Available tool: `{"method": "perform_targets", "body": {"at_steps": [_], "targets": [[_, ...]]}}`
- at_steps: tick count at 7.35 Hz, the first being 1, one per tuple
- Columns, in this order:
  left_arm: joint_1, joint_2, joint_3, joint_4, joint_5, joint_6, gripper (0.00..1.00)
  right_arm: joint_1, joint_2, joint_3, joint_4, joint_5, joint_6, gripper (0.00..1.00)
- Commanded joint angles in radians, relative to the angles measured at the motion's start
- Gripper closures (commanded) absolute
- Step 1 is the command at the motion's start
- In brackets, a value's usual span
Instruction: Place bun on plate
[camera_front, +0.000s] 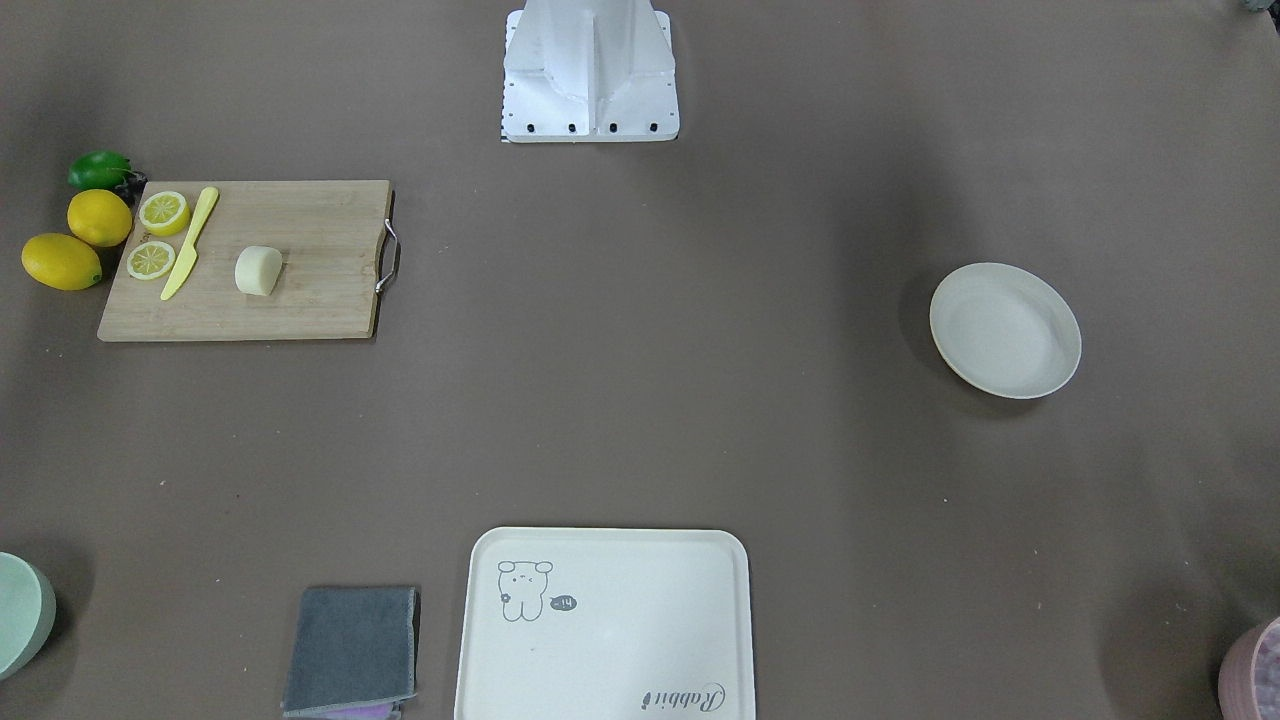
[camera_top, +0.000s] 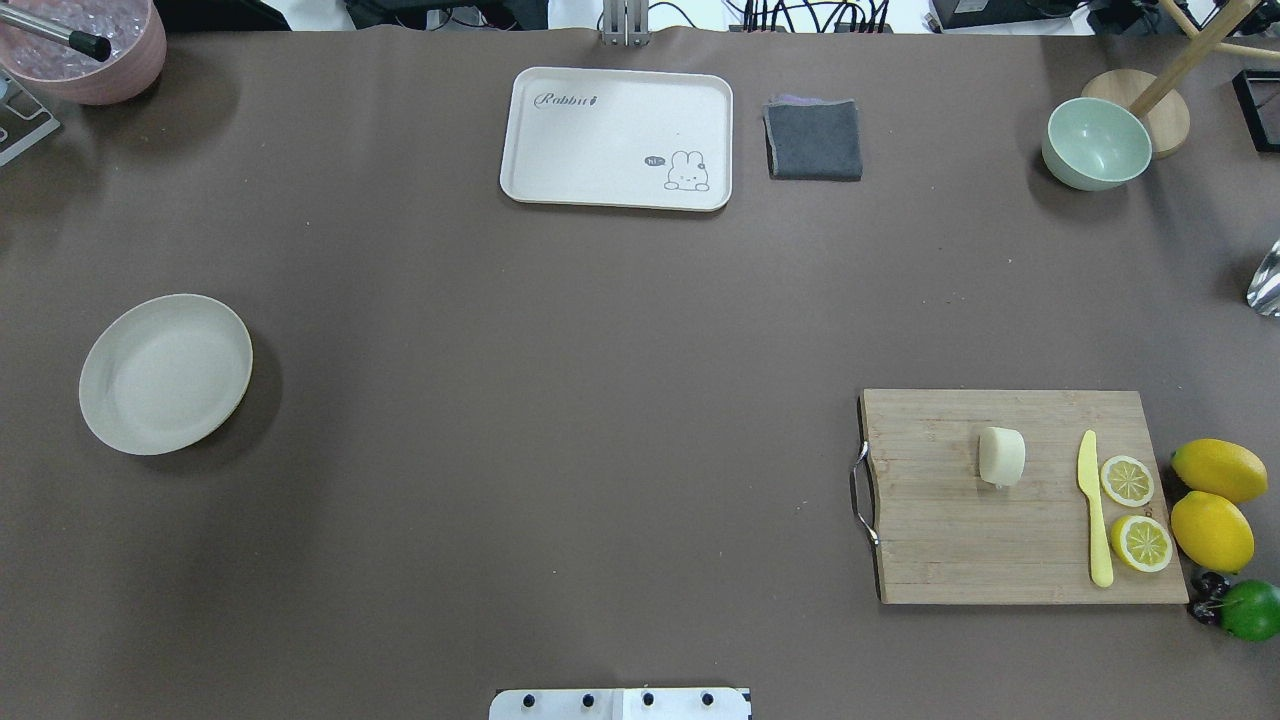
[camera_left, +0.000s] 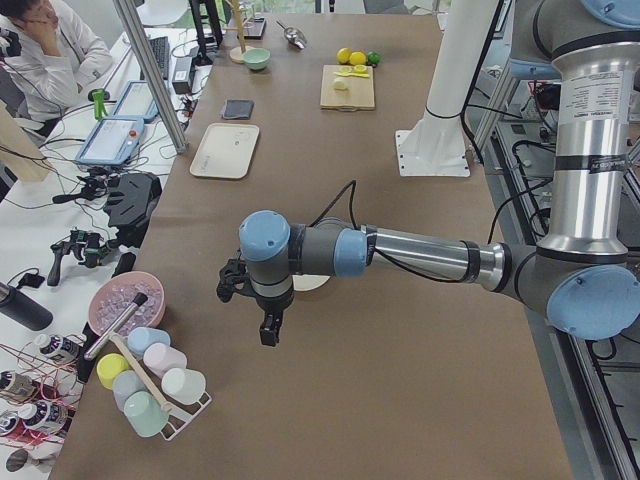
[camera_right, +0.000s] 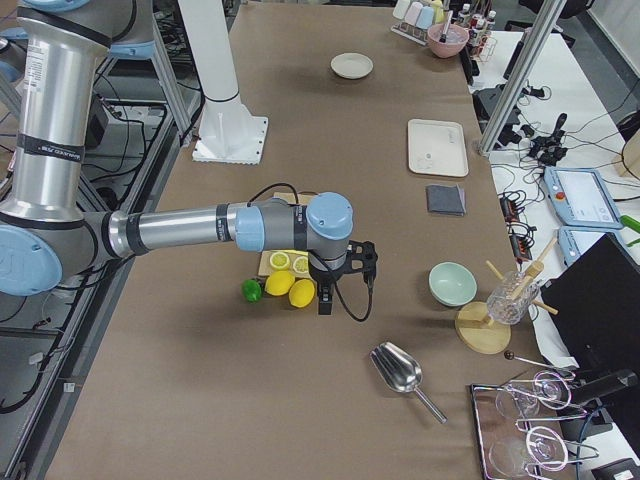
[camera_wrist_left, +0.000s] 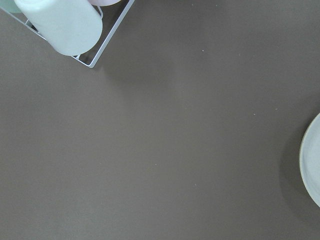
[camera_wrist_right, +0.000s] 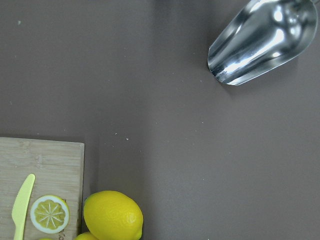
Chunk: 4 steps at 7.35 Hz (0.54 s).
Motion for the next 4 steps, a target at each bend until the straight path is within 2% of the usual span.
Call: {"method": "perform_targets", "body": {"at_steps": [1, 4], "targets": [[0.000, 0.000, -0.020, 0.002, 0.000, 0.000, 0.02, -0.001, 0.000, 0.000, 0.000, 0.002, 0.000, 0.00], [0.003, -0.006, -0.048, -0.008, 0.012, -0.002, 0.02, 0.001, 0.014, 0.027, 0.002, 0.007, 0.002, 0.00]]}}
